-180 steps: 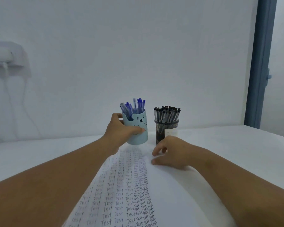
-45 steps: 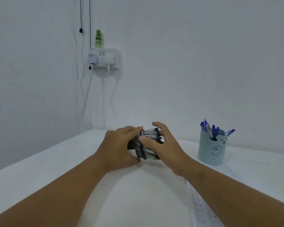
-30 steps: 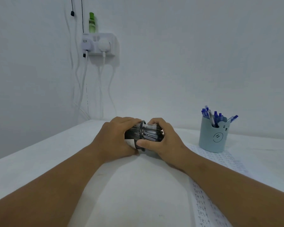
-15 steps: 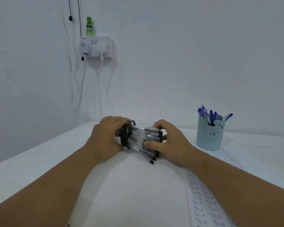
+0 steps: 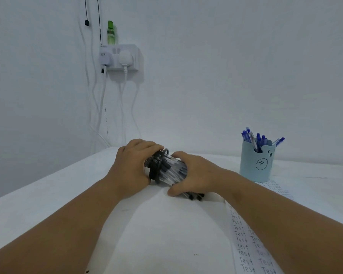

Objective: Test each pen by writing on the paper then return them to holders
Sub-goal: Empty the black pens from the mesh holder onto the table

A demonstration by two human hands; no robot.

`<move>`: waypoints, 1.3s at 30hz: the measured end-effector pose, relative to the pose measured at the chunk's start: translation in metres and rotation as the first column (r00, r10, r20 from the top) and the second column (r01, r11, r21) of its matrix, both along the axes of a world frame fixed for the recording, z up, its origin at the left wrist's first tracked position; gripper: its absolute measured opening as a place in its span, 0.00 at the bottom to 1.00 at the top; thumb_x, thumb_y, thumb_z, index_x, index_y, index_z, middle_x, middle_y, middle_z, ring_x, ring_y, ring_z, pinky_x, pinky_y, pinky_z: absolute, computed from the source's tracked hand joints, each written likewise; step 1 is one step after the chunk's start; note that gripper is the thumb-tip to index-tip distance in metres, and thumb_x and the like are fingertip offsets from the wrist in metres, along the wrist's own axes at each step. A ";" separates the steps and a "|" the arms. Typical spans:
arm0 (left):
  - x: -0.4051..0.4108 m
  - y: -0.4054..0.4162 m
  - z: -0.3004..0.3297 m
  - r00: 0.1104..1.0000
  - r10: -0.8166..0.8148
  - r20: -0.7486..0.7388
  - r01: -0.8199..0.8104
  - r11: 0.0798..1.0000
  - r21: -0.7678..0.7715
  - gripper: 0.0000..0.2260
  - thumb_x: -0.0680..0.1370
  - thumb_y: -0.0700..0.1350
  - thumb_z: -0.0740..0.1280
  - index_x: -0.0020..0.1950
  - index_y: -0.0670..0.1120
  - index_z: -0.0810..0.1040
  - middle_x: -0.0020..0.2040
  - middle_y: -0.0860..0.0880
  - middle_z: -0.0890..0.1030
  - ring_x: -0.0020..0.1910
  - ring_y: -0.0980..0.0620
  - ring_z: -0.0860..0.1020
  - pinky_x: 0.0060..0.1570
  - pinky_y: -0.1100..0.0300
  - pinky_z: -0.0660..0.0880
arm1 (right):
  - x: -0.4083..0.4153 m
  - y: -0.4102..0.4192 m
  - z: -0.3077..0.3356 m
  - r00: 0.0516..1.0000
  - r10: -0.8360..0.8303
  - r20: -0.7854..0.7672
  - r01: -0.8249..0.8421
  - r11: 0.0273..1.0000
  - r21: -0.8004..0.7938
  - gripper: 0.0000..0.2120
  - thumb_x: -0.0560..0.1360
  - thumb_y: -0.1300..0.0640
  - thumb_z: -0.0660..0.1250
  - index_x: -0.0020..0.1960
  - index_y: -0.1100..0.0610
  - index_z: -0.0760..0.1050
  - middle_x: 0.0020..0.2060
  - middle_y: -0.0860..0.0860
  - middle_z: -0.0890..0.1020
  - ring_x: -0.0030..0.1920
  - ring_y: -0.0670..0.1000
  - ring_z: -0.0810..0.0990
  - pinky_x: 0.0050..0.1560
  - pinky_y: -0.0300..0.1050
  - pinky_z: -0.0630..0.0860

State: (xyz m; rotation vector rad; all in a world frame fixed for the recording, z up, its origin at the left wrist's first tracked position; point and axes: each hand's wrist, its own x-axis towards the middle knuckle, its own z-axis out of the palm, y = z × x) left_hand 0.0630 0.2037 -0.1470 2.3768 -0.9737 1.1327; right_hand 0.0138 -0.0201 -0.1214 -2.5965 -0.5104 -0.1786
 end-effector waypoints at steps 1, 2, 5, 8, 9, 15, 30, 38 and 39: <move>0.001 0.000 0.000 1.000 -0.010 -0.001 0.010 1.000 0.003 0.36 0.58 0.49 0.75 0.67 0.57 0.76 0.60 0.62 0.78 0.61 0.51 0.74 0.55 0.43 0.75 | 0.002 -0.001 0.001 1.000 -0.005 0.008 0.005 1.000 -0.012 0.45 0.59 0.39 0.80 0.71 0.43 0.65 0.53 0.42 0.79 0.51 0.46 0.79 0.55 0.50 0.79; 0.001 0.000 0.000 1.000 -0.016 0.000 0.016 1.000 0.011 0.36 0.58 0.49 0.75 0.67 0.57 0.76 0.61 0.62 0.78 0.61 0.51 0.74 0.55 0.44 0.75 | 0.003 -0.002 0.000 1.000 -0.006 0.014 0.006 1.000 -0.012 0.45 0.59 0.39 0.80 0.71 0.43 0.65 0.53 0.43 0.78 0.51 0.46 0.79 0.55 0.50 0.79; 0.002 -0.001 0.002 1.000 -0.023 0.009 0.023 0.999 0.024 0.36 0.59 0.46 0.76 0.67 0.56 0.76 0.61 0.62 0.78 0.60 0.52 0.74 0.55 0.45 0.75 | 0.003 -0.005 -0.002 1.000 0.022 -0.012 -0.021 0.999 0.047 0.45 0.59 0.40 0.81 0.71 0.42 0.65 0.54 0.41 0.79 0.52 0.43 0.79 0.55 0.46 0.78; 0.001 0.000 0.002 1.000 -0.021 0.010 0.021 1.000 0.018 0.35 0.59 0.43 0.75 0.67 0.57 0.76 0.61 0.63 0.78 0.60 0.52 0.73 0.55 0.45 0.75 | 0.003 -0.006 -0.003 1.000 0.027 -0.005 -0.027 0.998 0.062 0.39 0.61 0.46 0.81 0.68 0.42 0.68 0.51 0.43 0.80 0.48 0.44 0.81 0.50 0.45 0.80; 0.000 0.000 0.002 1.000 -0.019 0.004 0.019 1.000 0.015 0.36 0.59 0.44 0.75 0.67 0.57 0.76 0.61 0.63 0.78 0.61 0.52 0.74 0.55 0.45 0.74 | 0.002 -0.006 -0.003 1.000 0.024 0.001 -0.024 0.998 0.056 0.37 0.62 0.48 0.80 0.67 0.42 0.68 0.49 0.43 0.81 0.47 0.45 0.81 0.48 0.46 0.81; -0.004 0.009 0.007 0.995 0.077 -0.063 -0.079 0.996 -0.032 0.37 0.59 0.39 0.76 0.66 0.59 0.75 0.60 0.64 0.76 0.64 0.52 0.72 0.62 0.45 0.70 | -0.003 -0.013 0.004 0.999 -0.001 -0.038 0.001 1.000 0.006 0.39 0.64 0.51 0.79 0.71 0.42 0.65 0.48 0.44 0.81 0.45 0.47 0.83 0.47 0.48 0.84; -0.018 0.012 0.010 0.915 0.250 -0.317 -0.345 0.892 -0.292 0.40 0.62 0.35 0.77 0.70 0.59 0.72 0.62 0.63 0.69 0.71 0.51 0.62 0.63 0.53 0.54 | -0.010 -0.018 0.009 0.995 -0.005 -0.096 -0.007 0.992 -0.125 0.44 0.64 0.30 0.76 0.75 0.37 0.63 0.69 0.41 0.72 0.69 0.47 0.71 0.71 0.53 0.68; -0.022 0.009 0.009 0.908 0.221 -0.356 -0.341 0.883 -0.322 0.40 0.60 0.38 0.78 0.69 0.60 0.72 0.60 0.63 0.71 0.68 0.50 0.64 0.59 0.54 0.55 | -0.010 0.000 0.005 0.997 -0.012 -0.074 -0.014 0.941 -0.339 0.49 0.61 0.18 0.63 0.76 0.33 0.51 0.70 0.41 0.69 0.68 0.52 0.71 0.68 0.58 0.69; -0.022 0.008 0.009 0.907 0.217 -0.361 -0.341 0.882 -0.327 0.40 0.60 0.38 0.78 0.69 0.60 0.72 0.61 0.62 0.72 0.68 0.50 0.65 0.59 0.54 0.55 | -0.010 -0.001 0.005 0.996 -0.029 -0.085 -0.002 0.942 -0.336 0.49 0.62 0.18 0.62 0.77 0.33 0.48 0.73 0.40 0.66 0.71 0.52 0.69 0.69 0.58 0.67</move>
